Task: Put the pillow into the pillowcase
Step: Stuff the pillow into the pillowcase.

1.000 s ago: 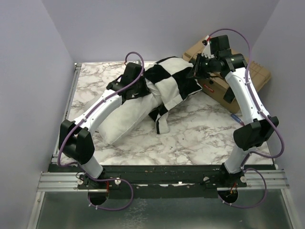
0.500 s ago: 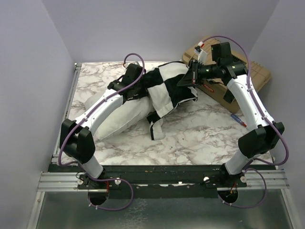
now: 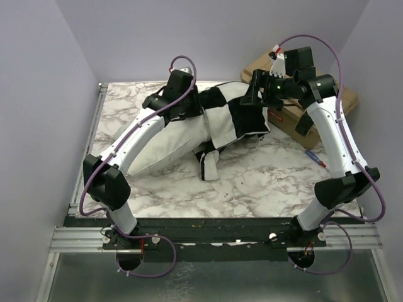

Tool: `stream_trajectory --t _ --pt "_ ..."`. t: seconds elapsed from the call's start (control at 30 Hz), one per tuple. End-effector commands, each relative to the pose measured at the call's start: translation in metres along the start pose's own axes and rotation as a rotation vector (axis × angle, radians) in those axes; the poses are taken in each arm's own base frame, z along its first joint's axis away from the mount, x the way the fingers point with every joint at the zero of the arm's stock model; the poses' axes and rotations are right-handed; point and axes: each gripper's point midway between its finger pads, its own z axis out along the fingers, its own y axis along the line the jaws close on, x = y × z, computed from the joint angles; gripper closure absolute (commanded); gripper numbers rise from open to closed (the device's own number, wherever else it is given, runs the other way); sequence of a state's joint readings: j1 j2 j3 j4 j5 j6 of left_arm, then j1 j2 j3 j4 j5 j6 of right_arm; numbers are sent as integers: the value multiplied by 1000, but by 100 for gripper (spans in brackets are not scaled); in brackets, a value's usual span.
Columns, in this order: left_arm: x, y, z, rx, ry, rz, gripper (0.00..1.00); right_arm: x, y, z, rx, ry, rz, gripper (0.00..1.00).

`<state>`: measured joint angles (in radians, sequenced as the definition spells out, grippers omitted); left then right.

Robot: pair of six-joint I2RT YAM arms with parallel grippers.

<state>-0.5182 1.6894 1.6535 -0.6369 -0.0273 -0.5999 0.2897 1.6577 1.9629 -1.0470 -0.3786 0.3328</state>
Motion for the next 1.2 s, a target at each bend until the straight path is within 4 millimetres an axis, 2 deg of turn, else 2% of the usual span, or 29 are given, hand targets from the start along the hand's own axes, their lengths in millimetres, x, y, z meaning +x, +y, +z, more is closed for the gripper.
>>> stream_trajectory --t 0.0,0.1,0.23,0.33,0.47,0.53,0.63,0.73,0.8,0.83,0.87,0.9,0.97,1.03,1.07,1.17 --pt "-4 24 -20 -127 34 148 43 -13 1 -19 107 -54 -130 16" --pt "-3 68 -45 -337 48 176 23 -17 8 -14 104 -61 -158 14" --pt "-9 106 -89 -515 -10 199 2 -13 26 3 95 -38 -213 12" --pt "-1 142 -115 -596 -18 179 1 3 44 32 56 20 -241 11" --pt "29 209 -145 -747 11 55 1 32 76 79 -8 107 -275 9" --pt "46 235 -157 -797 11 -40 1 46 95 102 -46 141 -286 7" --pt "74 256 -157 -754 3 -202 1 62 124 127 -94 173 -301 1" --pt "100 250 -125 -556 38 -340 1 74 143 142 -121 195 -315 0" --pt "106 234 -100 -392 38 -404 4 79 149 145 -139 200 -323 0" --pt "103 222 -88 -292 25 -427 10 82 153 146 -152 199 -330 0" --pt "97 210 -79 -206 8 -451 18 87 154 147 -155 208 -338 0" --pt "84 196 -71 -114 -30 -462 36 92 155 148 -161 215 -349 0" --pt "61 172 -69 7 -72 -471 70 98 158 148 -175 223 -358 0" --pt "40 143 -71 80 -101 -424 95 102 164 148 -209 217 -349 0" --pt "30 130 -72 109 -109 -414 100 103 167 150 -231 211 -341 0" --pt "13 96 -75 193 -100 -401 100 106 183 159 -317 205 -314 0"
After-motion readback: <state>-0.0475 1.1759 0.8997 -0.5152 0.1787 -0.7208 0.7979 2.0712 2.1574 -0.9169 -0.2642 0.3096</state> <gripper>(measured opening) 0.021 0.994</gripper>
